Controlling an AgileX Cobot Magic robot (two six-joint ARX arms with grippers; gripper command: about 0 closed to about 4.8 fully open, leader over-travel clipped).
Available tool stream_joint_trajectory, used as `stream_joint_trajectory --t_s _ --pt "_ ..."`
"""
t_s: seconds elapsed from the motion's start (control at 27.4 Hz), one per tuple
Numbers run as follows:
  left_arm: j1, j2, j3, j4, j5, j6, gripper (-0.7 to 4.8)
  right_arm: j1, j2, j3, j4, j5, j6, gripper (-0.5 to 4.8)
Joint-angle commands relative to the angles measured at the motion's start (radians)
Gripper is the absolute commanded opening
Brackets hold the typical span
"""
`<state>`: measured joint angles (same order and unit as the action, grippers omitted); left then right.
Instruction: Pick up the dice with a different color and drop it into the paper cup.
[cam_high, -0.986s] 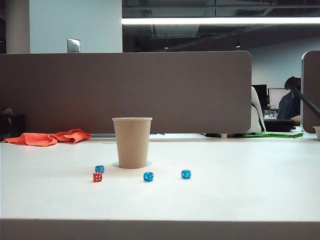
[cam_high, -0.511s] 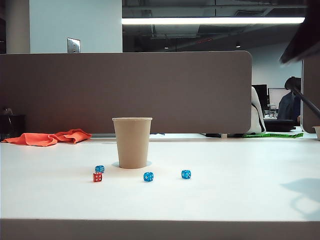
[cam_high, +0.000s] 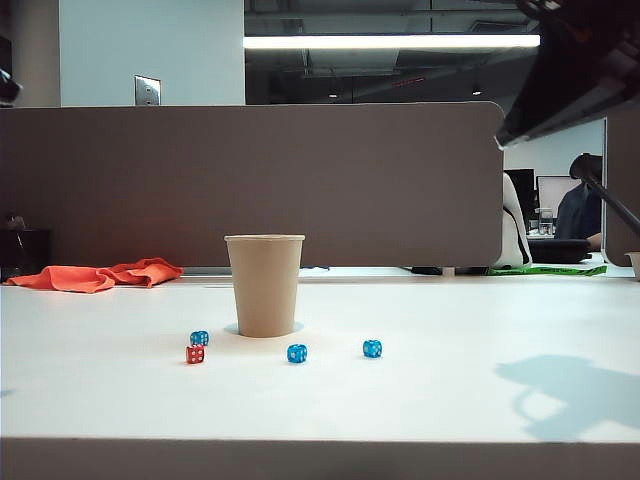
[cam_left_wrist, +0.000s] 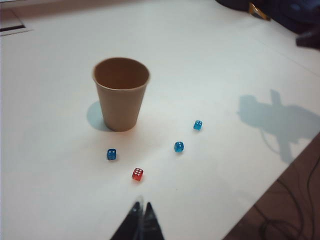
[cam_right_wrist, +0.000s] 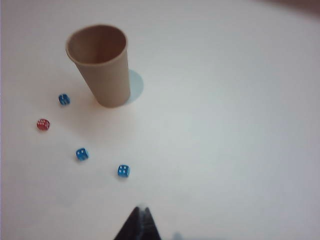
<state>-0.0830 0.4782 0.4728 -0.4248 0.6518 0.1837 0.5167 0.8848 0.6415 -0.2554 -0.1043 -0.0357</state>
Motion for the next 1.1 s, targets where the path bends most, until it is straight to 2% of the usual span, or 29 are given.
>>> stream_joint_trajectory --t_s 0.04,0.15,0.4,0.8,1.1 --pt "-0.001 0.021 0.005 0.008 0.022 0.116 -0.06 0.001 0.002 0.002 0.055 0.002 -0.003 0.00" --pt "-0.011 0.038 0.005 0.012 0.022 0.185 -0.06 0.003 0.015 0.002 0.063 -0.004 -0.002 0.00" --pt "-0.058 0.050 0.005 0.064 0.025 0.186 -0.06 0.009 0.075 0.002 0.074 -0.059 -0.002 0.00" --pt "-0.058 0.056 -0.016 0.092 0.026 0.185 -0.06 0.009 0.097 0.002 0.106 -0.127 -0.002 -0.01" --pt "-0.087 0.146 -0.022 0.154 0.025 0.307 -0.04 0.009 0.097 0.002 0.111 -0.127 -0.002 -0.01"
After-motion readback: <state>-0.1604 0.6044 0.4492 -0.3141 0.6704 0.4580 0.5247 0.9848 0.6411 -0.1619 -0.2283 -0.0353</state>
